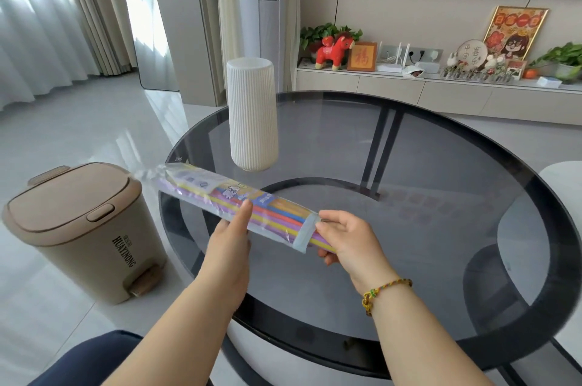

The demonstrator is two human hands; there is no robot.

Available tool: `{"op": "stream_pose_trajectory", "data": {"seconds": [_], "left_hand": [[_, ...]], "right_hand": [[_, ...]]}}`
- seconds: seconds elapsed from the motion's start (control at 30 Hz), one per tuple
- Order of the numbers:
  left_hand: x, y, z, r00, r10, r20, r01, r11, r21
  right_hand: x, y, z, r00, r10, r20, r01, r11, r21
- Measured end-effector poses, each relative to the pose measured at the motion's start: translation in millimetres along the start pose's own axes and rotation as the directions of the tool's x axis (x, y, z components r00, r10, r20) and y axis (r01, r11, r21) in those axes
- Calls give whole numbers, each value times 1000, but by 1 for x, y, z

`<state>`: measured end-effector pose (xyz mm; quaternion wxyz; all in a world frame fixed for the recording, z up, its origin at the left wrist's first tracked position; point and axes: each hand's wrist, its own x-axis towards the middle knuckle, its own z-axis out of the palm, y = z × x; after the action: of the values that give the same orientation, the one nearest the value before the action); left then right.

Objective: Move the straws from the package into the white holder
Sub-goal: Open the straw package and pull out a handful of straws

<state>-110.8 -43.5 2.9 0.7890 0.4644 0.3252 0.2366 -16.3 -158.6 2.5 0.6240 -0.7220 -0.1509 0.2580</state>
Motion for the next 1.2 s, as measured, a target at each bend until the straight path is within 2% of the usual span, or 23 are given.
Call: {"op": "stream_pose_trajectory", "data": {"seconds": [0.07, 0.13, 0.17, 0.2, 0.23, 0.27, 0.3, 0.33, 0.37, 0.4, 0.53, 0.6, 0.67, 0.73, 0.83, 0.9, 1.03, 1.2], "left_hand": [[-9, 1, -7, 995, 80, -58, -77, 996, 48], [-15, 6, -15, 953, 278, -122, -247, 944, 216], [-17, 8, -19, 913, 392, -114, -334, 879, 341], [-16, 11, -24, 866, 498, -41, -419, 769, 482], [-15, 14, -25, 815, 567, 123, -510, 599, 618], [-14, 15, -25, 757, 547, 357, -601, 368, 710], [-11, 12, -25, 703, 432, 565, -662, 109, 741], [-7, 8, -24, 669, 289, 684, -687, -109, 718], [-1, 3, -25, 654, 184, 734, -695, -236, 679], [4, 0, -24, 659, 145, 738, -687, -282, 669], [24, -5, -21, 676, 189, 713, -646, -314, 696], [30, -7, -21, 694, 199, 692, -621, -321, 715], [34, -9, -22, 705, 212, 677, -608, -312, 730], [34, -12, -21, 706, 229, 670, -599, -312, 738], [32, -16, -16, 694, 275, 666, -601, -289, 745], [29, -17, -13, 691, 291, 662, -598, -286, 749], [27, -16, -11, 671, 345, 656, -599, -269, 754], [30, -17, -14, 710, 334, 620, -569, -248, 784]], "right_hand": [[2, 1, -2, 999, -5, -33, 5, 1000, -23], [3, 2, -5, 1000, 12, -27, -13, 999, -36], [3, 3, -7, 999, 36, 8, -35, 999, -37], [3, 3, -9, 996, 69, 63, -67, 997, -27], [2, 3, -11, 987, 106, 122, -105, 994, -15], [2, 3, -12, 976, 134, 170, -134, 991, -8], [1, 3, -13, 970, 147, 193, -147, 989, -15], [2, 4, -13, 969, 149, 198, -145, 989, -34], [1, 5, -12, 970, 144, 193, -134, 989, -67], [1, 5, -11, 973, 137, 187, -118, 987, -111], [-2, -1, -6, 974, 134, 185, -73, 950, -303], [-5, -4, -4, 981, 123, 149, -43, 892, -449], [-8, -6, 0, 993, 76, 89, 1, 754, -657], [-9, -8, 6, 999, 11, 39, 26, 558, -829], [-9, -9, 12, 994, -108, 25, 55, 285, -957], [-6, -9, 13, 983, -174, 57, 87, 169, -982], [5, -6, 0, 959, -265, 101, 124, 69, -990], [8, -2, -34, 952, -291, 97, 125, 79, -989]]}}
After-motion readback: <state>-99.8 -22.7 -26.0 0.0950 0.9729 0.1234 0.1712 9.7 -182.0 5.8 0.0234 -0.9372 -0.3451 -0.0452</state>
